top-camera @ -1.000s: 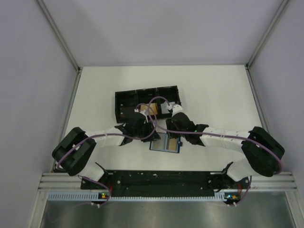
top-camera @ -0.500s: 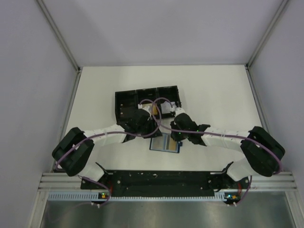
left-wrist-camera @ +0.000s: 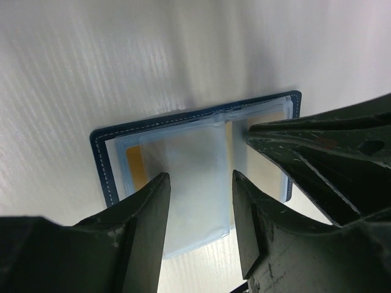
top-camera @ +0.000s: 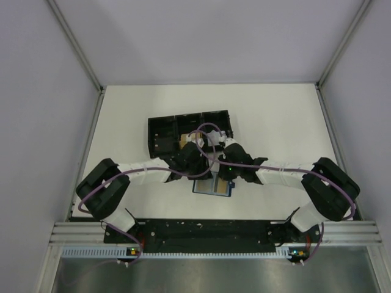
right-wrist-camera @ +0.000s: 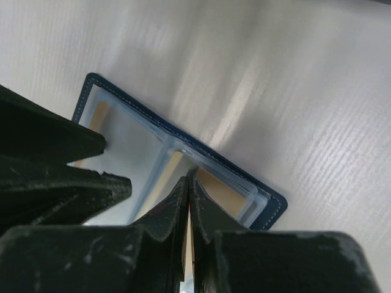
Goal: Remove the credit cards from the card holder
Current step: Remove the credit card from the card holder.
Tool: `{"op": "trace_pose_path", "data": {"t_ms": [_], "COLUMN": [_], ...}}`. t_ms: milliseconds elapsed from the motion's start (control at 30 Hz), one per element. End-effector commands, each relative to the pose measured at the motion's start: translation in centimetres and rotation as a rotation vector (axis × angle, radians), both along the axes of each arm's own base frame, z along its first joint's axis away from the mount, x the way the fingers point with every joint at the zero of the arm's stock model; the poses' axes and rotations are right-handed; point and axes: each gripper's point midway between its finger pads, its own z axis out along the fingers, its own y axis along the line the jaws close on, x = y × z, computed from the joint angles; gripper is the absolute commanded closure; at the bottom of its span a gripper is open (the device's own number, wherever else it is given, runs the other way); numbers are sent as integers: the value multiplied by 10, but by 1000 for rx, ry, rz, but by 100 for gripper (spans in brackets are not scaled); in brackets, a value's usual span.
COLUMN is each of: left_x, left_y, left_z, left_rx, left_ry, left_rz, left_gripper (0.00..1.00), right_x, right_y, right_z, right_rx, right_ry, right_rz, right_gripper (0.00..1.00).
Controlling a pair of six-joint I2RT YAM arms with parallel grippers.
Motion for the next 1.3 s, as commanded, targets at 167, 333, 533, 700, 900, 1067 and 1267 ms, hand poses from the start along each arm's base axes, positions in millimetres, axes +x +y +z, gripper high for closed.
{"op": "trace_pose_path", "data": {"t_ms": [167, 333, 533, 700, 900, 1067, 1267], "left_x": [-17, -17, -21, -22, -21, -12, -17], "left_y": [-22, -32, -26, -27, -29, -15, 5], "left_z": [-1, 0, -13, -11, 17, 45, 27], "left_rx": [-94, -149, -141, -172, -277, -211, -73], "left_ry": [76, 82, 105, 105, 34, -53, -24], "left_rz": [-48, -51, -16, -7, -4, 11, 18], "left_gripper": [50, 50, 51, 51, 52, 50, 46], "right_x": [-10, -8, -4, -6, 1, 0, -2], "right_y": [2, 9, 9, 14, 19, 15, 17], "right_z": [-15, -6, 17, 22, 29, 24, 24], "right_rx": [3, 66, 222, 351, 371, 332, 327], "right_ry": [84, 56, 27, 67, 50, 50, 55], "right_rz": [28, 45, 11, 22, 33, 41, 72], "right_gripper": [98, 98, 88, 79, 77, 77, 77]}}
